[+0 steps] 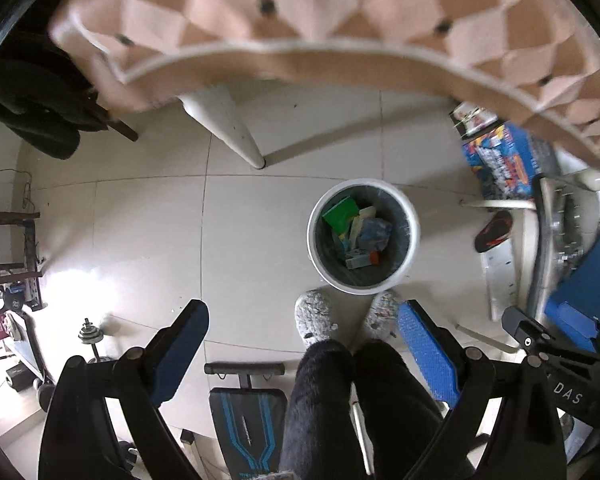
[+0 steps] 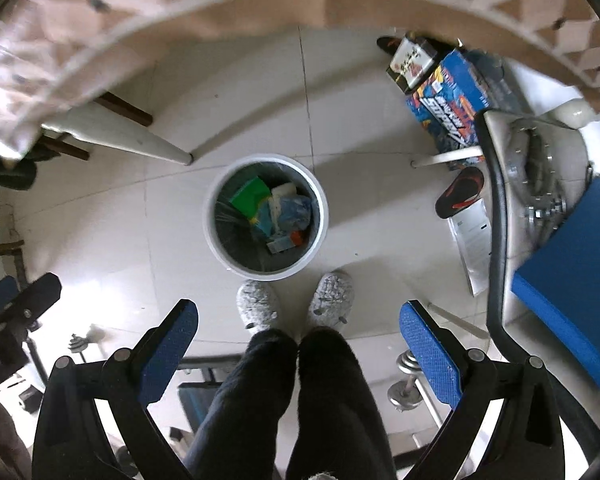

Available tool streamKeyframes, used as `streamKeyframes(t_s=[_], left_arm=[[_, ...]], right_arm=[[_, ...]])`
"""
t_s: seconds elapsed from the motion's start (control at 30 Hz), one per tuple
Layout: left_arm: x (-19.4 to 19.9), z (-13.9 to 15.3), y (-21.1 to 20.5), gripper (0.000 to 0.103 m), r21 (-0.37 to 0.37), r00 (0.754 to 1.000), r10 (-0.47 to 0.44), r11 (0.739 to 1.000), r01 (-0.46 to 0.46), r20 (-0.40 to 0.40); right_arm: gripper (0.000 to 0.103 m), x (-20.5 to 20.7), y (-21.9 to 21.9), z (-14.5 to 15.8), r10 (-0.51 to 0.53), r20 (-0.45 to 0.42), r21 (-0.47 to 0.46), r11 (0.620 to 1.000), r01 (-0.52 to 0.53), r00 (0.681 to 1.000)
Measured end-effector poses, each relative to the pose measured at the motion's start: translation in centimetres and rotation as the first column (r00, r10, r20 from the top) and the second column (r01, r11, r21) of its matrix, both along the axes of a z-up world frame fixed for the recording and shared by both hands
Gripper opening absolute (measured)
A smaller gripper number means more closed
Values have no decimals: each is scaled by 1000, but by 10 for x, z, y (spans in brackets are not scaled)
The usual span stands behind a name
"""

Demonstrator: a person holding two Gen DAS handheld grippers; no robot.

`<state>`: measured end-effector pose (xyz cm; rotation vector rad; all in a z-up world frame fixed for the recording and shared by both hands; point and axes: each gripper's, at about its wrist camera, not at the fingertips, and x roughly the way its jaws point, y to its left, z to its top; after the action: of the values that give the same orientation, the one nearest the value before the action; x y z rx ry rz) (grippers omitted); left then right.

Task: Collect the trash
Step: 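Move both tools back up toward the table, then grasp a silver blister pack with each tool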

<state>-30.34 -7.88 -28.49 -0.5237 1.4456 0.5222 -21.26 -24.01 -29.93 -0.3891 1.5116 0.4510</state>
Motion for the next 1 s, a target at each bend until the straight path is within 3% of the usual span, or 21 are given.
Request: streamKeyframes(t_s=[0.13, 0.23, 0.33, 0.5, 0.63, 0.7, 0.83, 1.0], left_arm=[[4, 56, 6, 97, 44, 1000, 8, 999, -9, 8], [21, 98, 15, 97, 99, 998, 7, 995, -13, 61], [58, 130, 22, 97, 134, 993, 1, 991, -16, 117], [142, 158, 30, 97, 207, 985, -31, 978, -6, 173], [221, 150, 42, 97, 238, 985, -33, 971, -8, 167], [263, 140, 47, 97, 262, 990, -32, 965, -5, 135], [333, 115, 64, 97, 234, 997, -32, 972, 15, 67], [395, 90, 69, 97, 206, 999, -42, 978, 42, -2]], right_arm=[[102, 2, 1, 58, -43, -5, 54, 998, 43, 999], [102, 21, 3, 103, -98, -7, 106, 989, 98, 995], [102, 63, 6, 149, -154, 31, 160, 976, 147, 988], [102, 156, 6, 194, -211, 116, 187, 964, 187, 971], [102, 266, 11, 197, -218, 163, 149, 970, 194, 962], [102, 320, 20, 186, -199, 170, 104, 977, 184, 965], [102, 413, 42, 153, -125, 131, 18, 992, 124, 983], [102, 457, 67, 122, -26, 68, -24, 999, 28, 997]])
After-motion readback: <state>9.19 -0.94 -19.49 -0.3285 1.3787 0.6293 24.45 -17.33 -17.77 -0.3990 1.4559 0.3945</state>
